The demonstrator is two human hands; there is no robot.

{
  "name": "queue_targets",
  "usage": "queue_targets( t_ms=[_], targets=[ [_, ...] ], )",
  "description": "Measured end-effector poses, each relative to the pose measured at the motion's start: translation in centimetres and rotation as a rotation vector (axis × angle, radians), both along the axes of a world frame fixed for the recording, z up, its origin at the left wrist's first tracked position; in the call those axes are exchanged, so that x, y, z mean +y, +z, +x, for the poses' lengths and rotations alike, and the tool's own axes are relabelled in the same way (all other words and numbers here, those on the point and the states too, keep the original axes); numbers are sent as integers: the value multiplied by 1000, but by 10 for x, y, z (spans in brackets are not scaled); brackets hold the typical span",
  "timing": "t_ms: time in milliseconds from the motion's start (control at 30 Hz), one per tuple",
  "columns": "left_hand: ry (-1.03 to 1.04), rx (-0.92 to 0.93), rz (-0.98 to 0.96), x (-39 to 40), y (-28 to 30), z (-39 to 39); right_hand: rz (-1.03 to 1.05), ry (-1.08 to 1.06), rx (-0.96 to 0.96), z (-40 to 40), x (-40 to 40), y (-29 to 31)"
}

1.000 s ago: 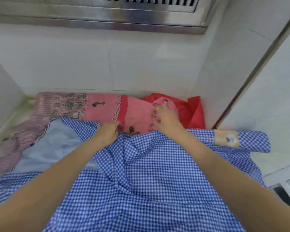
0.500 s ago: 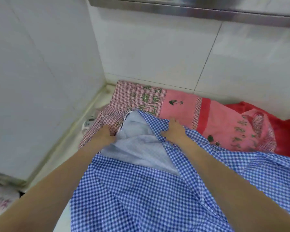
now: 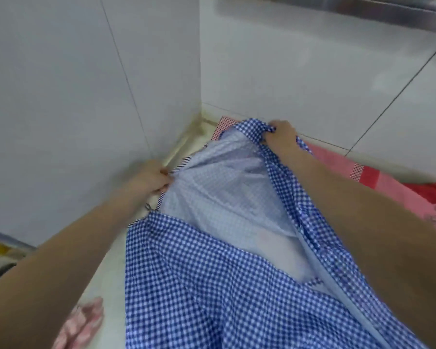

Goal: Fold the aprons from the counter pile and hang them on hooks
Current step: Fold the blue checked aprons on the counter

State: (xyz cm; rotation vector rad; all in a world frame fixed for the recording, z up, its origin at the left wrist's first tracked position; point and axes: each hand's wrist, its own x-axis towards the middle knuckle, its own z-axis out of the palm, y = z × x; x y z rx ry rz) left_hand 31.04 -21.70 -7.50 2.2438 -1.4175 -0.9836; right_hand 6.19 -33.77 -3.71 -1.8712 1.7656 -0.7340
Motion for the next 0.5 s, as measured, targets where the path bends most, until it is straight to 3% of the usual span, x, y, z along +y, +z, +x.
queue_targets(
  t_ms=[100,167,233,300,400,500],
  targets=[
    [-36,-394,-108,-8,7,10,-15,84,-37,28,-11,2],
    [-52,-520,-184,-7,2,0,49,117,-29,35,-2,-1],
    [-148,-470,-323,-4,-11,-20,-10,154,139,33,24,-12],
    [-365,-292,-357,1,-29,-41,-20,288,348,26,62,-34],
    [-734,-307,-142,8,-54,-60,137,335,726,8,108,-79],
    [-835,-380,83,10,-61,-73,152,279,820,-26,115,-95]
  ],
)
